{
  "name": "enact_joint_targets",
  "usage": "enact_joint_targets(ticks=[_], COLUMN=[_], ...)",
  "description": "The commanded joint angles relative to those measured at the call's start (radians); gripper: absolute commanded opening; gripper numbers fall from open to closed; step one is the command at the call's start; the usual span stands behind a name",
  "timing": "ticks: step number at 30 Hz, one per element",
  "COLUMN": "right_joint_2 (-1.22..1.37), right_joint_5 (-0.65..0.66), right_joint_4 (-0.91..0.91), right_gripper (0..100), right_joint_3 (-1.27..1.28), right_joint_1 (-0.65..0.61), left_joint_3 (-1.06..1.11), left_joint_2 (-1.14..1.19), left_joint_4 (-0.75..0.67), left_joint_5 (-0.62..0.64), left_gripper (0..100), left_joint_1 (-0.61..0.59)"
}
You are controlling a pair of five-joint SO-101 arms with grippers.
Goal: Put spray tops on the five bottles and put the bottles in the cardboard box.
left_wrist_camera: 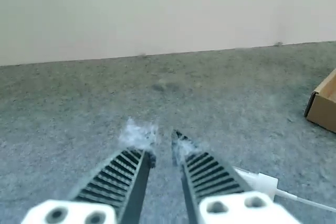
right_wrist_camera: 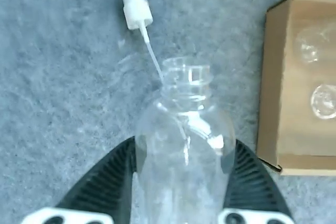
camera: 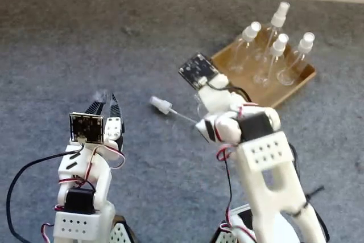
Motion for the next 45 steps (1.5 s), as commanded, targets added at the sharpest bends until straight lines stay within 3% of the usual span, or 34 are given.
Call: enact_joint_targets(ticks=[1, 4, 8, 13, 18, 22, 29, 39, 45], right_joint_2=[-0.153, -0.283, -0.438, -0.598, -0.684, -0.696, -0.696, -0.697, -0.697], right_joint_5=[-0.012, -0.012, -0.014, -0.189, -0.215, -0.218, -0.381, -0.385, -0.384], right_joint_4=[-0.022, -0.022, -0.07, -0.2, -0.308, -0.383, -0.558, -0.602, -0.602], right_gripper=[13.6, 13.6, 13.5, 13.5, 13.5, 13.5, 13.5, 13.8, 13.8], right_joint_3=[0.03, 0.093, 0.219, 0.394, 0.542, 0.641, 0.769, 0.828, 0.828], right_joint_1=[0.015, 0.015, 0.018, 0.073, 0.113, 0.113, 0.113, 0.108, 0.133], left_joint_3=[-0.076, -0.183, -0.278, -0.367, -0.51, -0.736, -1.099, -1.379, -1.573], left_joint_2=[0.001, 0.001, 0.001, 0.002, 0.07, 0.311, 0.803, 1.379, 1.687], left_joint_4=[0.15, 0.304, 0.402, 0.494, 0.586, 0.674, 0.81, 0.913, 0.97], left_joint_5=[-0.064, -0.078, -0.089, -0.216, -0.308, -0.321, -0.321, -0.313, -0.091], left_gripper=[1, 1, 1, 1, 0, 0, 1, 1, 1], left_joint_1=[0.013, 0.015, 0.015, 0.038, 0.059, 0.061, 0.062, 0.082, 0.113])
